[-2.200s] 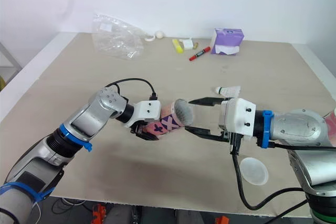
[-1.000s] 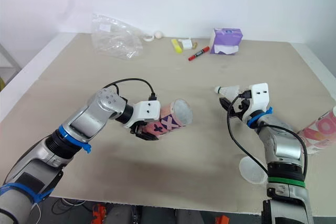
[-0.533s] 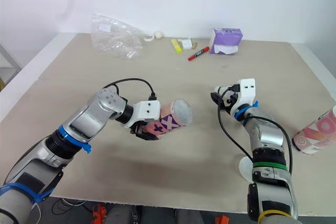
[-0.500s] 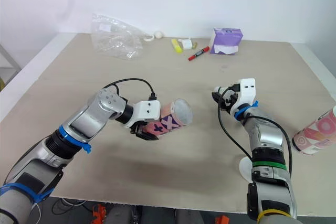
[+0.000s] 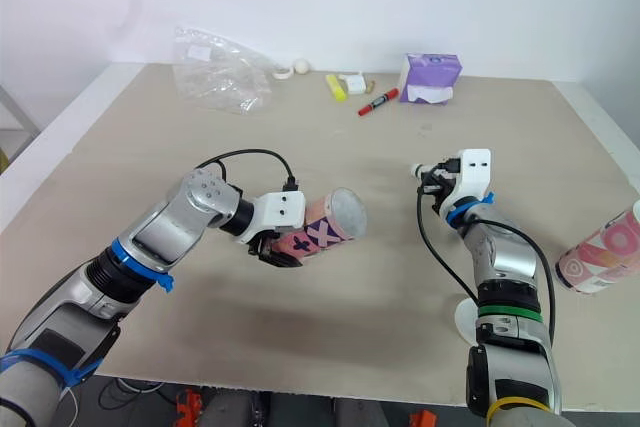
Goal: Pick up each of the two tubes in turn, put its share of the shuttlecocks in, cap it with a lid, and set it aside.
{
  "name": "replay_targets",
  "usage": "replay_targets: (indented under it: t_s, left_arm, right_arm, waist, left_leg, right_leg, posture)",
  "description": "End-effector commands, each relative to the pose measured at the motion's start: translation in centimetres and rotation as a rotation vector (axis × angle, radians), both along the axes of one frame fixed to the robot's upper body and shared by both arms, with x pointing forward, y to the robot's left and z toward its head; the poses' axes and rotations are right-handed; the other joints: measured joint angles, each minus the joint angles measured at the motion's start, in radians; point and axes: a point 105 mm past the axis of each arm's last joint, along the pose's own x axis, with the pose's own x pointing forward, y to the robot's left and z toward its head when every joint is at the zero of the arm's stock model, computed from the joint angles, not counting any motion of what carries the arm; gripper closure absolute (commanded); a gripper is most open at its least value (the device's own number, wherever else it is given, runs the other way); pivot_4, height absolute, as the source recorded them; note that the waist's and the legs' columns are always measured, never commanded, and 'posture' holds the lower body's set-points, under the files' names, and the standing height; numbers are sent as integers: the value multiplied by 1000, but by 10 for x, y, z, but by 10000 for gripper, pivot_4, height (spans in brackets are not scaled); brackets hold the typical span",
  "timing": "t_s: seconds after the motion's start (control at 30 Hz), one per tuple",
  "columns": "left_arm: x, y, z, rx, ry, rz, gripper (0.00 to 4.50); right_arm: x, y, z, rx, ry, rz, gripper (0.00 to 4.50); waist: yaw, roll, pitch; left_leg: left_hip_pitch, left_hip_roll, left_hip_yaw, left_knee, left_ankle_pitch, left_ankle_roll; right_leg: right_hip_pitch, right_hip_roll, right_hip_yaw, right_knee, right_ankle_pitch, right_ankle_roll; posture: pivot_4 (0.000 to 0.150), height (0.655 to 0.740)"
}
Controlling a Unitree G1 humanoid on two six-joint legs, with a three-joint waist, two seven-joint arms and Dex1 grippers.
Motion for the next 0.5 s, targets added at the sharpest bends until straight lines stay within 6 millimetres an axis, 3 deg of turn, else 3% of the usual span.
replay_targets:
  t_s: [0.03,0.23,0.33,0.4,0.5]
  left_arm:
    - [-2,-5,-4,-6,7,-8,14432]
    - [-1,-7,-3,-8,7,-13,14432]
    - [-1,-7,-4,-7,9,-18,14432]
    - [-1,-7,-4,-6,9,-17,14432]
    - [-1,-5,-6,-4,13,-14,14432]
  right_arm:
    - [-9,7,31,-80,-117,64,44593]
    - [-55,38,89,-207,-310,268,44593]
    - [-95,57,117,-342,-386,475,44593]
    - [-117,65,125,-464,-412,600,44593]
    - [-150,81,119,-727,-414,855,44593]
  waist:
    - [1,0,0]
    - [3,2,0]
    - [5,3,0]
    - [8,3,1]
    - [5,1,0]
  left_leg:
    - [0,0,0,0,0,0]
    - [-1,-1,-1,0,0,0]
    - [-2,-1,-1,0,0,0]
    - [-1,-1,-1,0,0,0]
    - [-1,0,1,0,0,0]
  right_leg:
    - [0,0,0,0,0,0]
    - [0,-1,0,0,-1,1]
    - [0,-1,0,0,-1,2]
    - [0,-1,0,-1,-2,1]
    - [0,-2,-1,-1,-5,-2]
  posture:
    - [1500,7400]
    - [1500,7400]
    - [1500,7400]
    - [1500,7400]
    - [1500,7400]
